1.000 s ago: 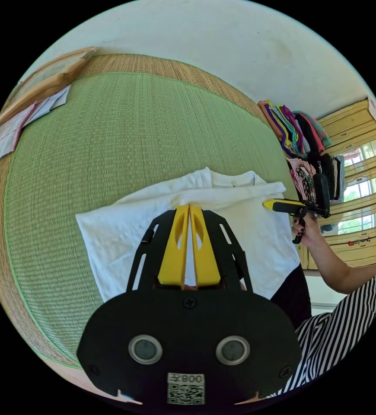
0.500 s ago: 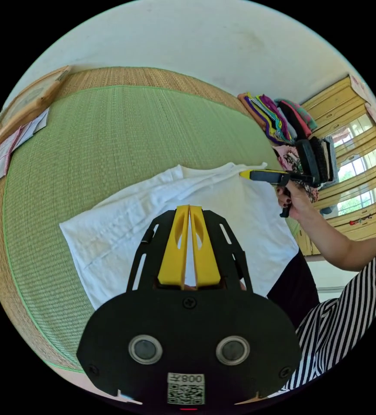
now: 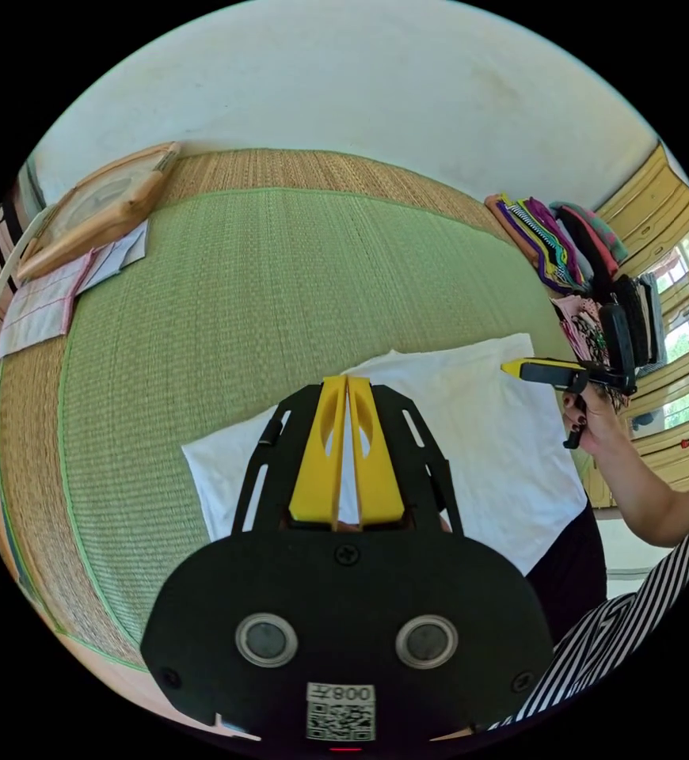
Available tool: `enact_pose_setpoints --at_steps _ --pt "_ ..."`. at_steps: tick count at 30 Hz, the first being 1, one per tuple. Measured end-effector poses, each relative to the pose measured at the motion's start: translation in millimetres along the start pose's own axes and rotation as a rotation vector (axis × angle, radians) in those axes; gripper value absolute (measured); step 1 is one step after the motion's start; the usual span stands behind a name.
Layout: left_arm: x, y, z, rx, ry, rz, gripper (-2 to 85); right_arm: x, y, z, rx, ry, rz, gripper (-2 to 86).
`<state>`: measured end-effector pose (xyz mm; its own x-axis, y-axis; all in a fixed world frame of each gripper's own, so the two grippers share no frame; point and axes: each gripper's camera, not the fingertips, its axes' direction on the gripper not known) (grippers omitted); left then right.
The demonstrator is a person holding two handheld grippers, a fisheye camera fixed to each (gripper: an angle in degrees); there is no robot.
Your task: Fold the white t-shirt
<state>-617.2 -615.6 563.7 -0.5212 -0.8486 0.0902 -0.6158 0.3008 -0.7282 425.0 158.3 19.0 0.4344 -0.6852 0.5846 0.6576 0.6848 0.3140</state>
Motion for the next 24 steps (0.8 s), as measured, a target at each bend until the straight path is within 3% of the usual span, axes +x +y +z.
enact_pose_setpoints --at_steps 6,11,18,24 --pt "-0.9 40.8 -25.8 0.08 -0.069 -0.051 0.1 4.6 22.6 -8.0 0.007 0.029 -0.003 0.1" --pt "2.7 68.8 -39.2 0.114 -0.017 -0.065 0.1 12.2 26.0 -7.4 0.007 0.025 0.014 0.1" --pt "31.5 69.6 9.5 -0.128 -0.096 0.057 0.1 8.5 18.1 1.2 -0.001 0.009 -0.003 0.1" --pt "24.2 48.6 -11.1 -0.061 -0.215 0.075 0.1 9.4 26.4 3.7 -0.017 0.007 -0.013 0.0"
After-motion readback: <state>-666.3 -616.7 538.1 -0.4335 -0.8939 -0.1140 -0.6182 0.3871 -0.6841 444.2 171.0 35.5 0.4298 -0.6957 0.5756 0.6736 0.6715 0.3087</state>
